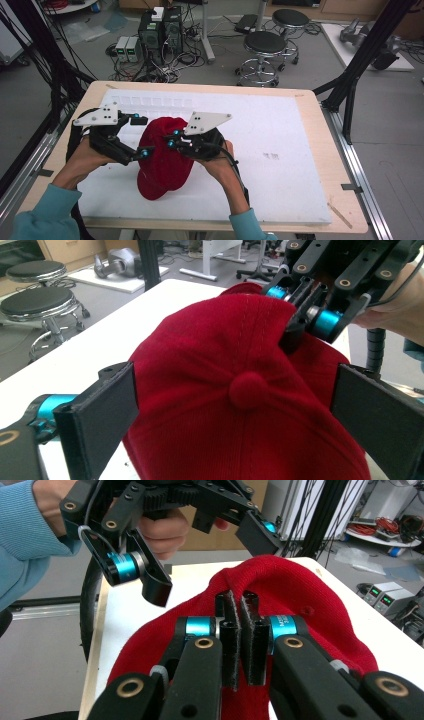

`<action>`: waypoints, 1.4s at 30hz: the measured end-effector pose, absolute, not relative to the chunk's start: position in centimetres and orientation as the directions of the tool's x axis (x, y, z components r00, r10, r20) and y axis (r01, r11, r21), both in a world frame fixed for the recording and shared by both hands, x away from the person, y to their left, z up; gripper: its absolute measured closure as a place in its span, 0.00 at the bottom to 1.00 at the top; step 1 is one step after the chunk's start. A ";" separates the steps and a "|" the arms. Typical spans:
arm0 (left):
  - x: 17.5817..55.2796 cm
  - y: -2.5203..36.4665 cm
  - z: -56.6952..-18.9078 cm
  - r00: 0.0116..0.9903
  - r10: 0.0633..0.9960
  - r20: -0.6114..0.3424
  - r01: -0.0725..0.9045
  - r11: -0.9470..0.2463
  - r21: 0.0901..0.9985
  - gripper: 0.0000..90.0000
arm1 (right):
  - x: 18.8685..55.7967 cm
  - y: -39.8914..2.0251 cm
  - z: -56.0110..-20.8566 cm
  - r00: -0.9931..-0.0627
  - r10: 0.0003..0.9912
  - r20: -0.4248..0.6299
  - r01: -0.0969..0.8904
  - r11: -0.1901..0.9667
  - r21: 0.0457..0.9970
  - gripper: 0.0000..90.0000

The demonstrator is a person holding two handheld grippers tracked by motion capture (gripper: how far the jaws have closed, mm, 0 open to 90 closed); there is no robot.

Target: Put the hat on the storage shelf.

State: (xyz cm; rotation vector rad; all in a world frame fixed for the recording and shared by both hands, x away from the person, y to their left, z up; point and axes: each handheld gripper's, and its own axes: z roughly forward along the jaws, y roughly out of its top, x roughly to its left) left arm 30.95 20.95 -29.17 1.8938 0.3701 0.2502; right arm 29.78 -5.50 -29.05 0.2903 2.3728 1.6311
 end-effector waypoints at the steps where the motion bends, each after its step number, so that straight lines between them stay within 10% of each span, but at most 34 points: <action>1: 30.9 20.8 -29.1 0.928 0.372 0.001 0.128 -0.322 0.938 0.06 | 29.8 -5.4 -29.0 -0.950 0.298 -0.091 0.022 0.355 0.935 0.98; 18: 31.3 19.3 -29.5 0.930 0.365 0.046 0.115 -0.409 0.905 0.19 | 29.4 -4.5 -28.7 -0.953 0.281 -0.117 -0.009 0.358 0.934 0.98; 34: 30.7 19.9 -29.5 0.951 0.306 0.042 0.097 -0.427 0.899 0.84 | 29.6 -4.0 -28.9 -0.946 0.298 -0.123 -0.009 0.359 0.933 0.96; 42: 30.6 20.1 -29.4 0.937 0.344 0.056 0.105 -0.433 0.895 0.93 | 29.6 -3.9 -28.9 -0.945 0.310 -0.109 0.004 0.341 0.940 0.64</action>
